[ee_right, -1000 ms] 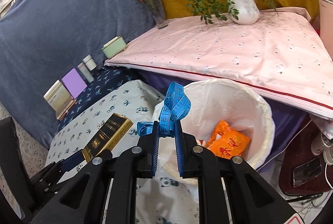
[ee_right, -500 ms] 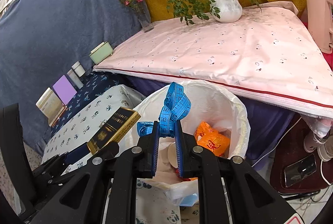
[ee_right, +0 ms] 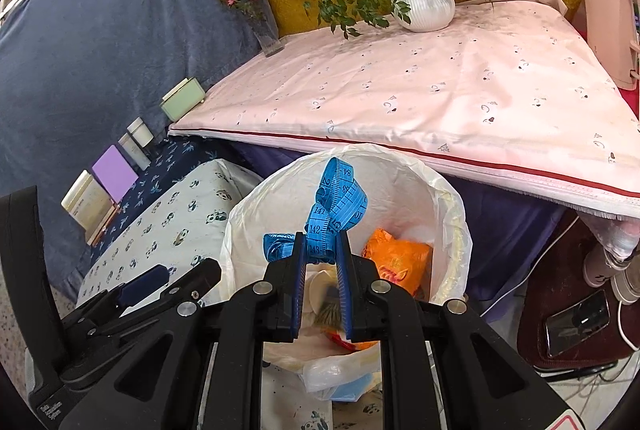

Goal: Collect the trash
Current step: 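Open both grippers to drop the box and tape measure into the bin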

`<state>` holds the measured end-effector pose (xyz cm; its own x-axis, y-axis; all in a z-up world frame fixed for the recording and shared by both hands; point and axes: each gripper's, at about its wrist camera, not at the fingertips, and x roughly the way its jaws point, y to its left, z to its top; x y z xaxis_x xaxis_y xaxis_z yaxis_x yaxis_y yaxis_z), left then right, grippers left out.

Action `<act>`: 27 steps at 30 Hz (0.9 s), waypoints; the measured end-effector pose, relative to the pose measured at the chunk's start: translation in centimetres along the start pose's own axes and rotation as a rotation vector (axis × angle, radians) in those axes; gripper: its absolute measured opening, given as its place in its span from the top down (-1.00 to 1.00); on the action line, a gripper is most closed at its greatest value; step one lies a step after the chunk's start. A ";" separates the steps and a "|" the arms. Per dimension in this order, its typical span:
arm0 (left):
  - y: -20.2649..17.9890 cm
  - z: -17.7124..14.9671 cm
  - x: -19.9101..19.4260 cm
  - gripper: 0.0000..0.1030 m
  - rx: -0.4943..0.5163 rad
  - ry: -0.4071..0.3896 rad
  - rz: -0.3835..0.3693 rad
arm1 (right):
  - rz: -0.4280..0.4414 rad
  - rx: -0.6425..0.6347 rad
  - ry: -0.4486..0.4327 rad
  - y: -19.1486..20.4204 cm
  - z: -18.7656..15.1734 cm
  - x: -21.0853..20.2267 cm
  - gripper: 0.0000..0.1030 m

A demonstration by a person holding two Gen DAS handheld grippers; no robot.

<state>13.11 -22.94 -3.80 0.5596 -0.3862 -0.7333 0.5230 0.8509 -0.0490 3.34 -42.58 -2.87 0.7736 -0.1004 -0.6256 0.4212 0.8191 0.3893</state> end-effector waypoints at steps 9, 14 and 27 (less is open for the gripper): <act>1.7 -0.4 0.0 -0.32 -0.035 0.009 0.017 | 0.004 -0.008 0.008 0.6 -0.1 0.8 0.71; 2.1 -0.6 0.1 -0.33 -0.039 0.012 0.022 | 0.008 -0.019 0.011 1.3 0.0 1.2 0.71; 3.3 -1.9 -1.4 -0.55 -0.054 0.005 0.050 | -0.015 -0.077 0.019 3.0 -0.9 0.3 0.30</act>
<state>12.83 -18.95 -4.23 0.5805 -0.3412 -0.7394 0.4590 0.8871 -0.0490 4.42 -39.69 -2.55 0.7579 -0.1032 -0.6442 0.3945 0.8589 0.3265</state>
